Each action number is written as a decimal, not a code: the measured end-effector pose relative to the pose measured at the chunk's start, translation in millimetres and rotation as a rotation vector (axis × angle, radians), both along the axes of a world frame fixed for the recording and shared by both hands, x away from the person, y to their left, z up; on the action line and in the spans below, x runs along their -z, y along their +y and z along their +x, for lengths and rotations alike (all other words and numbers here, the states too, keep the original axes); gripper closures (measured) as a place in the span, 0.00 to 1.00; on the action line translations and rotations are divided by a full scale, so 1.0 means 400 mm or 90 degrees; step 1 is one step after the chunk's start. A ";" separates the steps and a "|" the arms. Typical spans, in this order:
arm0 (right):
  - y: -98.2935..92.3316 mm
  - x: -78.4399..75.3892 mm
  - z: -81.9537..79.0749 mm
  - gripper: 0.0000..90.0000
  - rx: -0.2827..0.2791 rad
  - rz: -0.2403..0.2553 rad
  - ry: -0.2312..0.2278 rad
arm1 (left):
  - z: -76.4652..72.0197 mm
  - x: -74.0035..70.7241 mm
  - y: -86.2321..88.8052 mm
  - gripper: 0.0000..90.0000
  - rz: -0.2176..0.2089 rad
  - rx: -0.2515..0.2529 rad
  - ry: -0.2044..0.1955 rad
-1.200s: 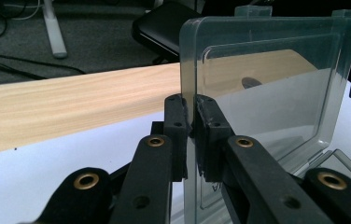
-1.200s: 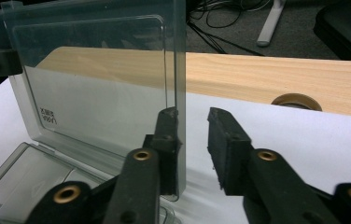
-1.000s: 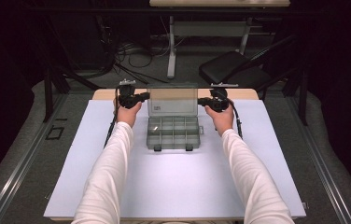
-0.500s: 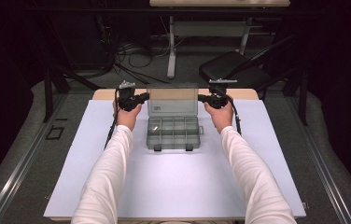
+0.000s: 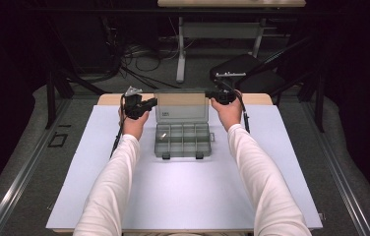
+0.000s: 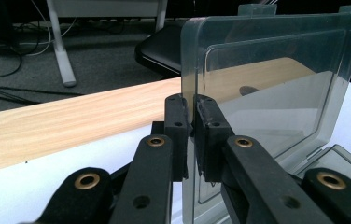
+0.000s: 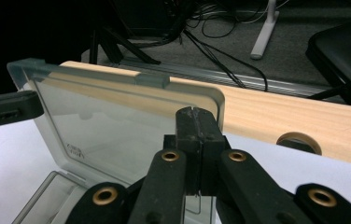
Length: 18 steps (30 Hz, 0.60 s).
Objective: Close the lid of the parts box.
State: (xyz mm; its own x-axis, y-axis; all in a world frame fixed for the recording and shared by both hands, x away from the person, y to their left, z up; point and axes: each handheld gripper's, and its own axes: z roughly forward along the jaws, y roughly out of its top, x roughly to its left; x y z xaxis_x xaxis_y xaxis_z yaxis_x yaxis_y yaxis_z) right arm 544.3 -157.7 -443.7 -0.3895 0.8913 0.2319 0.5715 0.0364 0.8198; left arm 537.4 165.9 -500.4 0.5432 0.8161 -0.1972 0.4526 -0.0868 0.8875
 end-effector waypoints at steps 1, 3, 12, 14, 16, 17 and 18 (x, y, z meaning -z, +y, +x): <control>0.002 -0.005 0.002 1.00 0.001 0.002 0.002 | -0.001 0.000 0.000 0.94 0.001 0.000 -0.001; 0.004 -0.013 0.008 1.00 0.004 0.003 -0.002 | -0.002 0.000 0.000 0.94 0.002 0.000 0.000; 0.008 -0.052 0.034 1.00 0.016 -0.003 -0.007 | -0.007 0.003 -0.002 0.94 -0.001 -0.004 -0.013; 0.008 -0.055 0.041 1.00 0.022 -0.003 -0.004 | -0.009 0.003 -0.001 0.94 0.000 -0.004 -0.014; 0.007 -0.057 0.046 1.00 0.025 -0.005 -0.004 | -0.010 0.003 0.000 0.94 -0.001 -0.002 -0.013; 0.007 -0.058 0.049 1.00 0.026 -0.004 -0.004 | -0.010 0.003 -0.001 0.94 -0.002 -0.003 -0.014; 0.007 -0.058 0.051 1.00 0.027 -0.005 -0.002 | -0.010 0.003 0.000 0.94 0.000 -0.002 -0.014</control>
State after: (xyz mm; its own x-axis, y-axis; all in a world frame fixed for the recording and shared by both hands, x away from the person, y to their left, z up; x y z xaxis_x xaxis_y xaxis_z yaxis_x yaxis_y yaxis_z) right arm 564.9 -154.9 -420.4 -0.3519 0.9089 0.2239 0.5698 0.0183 0.8216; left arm 533.2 165.8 -501.6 0.5445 0.8180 -0.1854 0.4333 -0.0851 0.8972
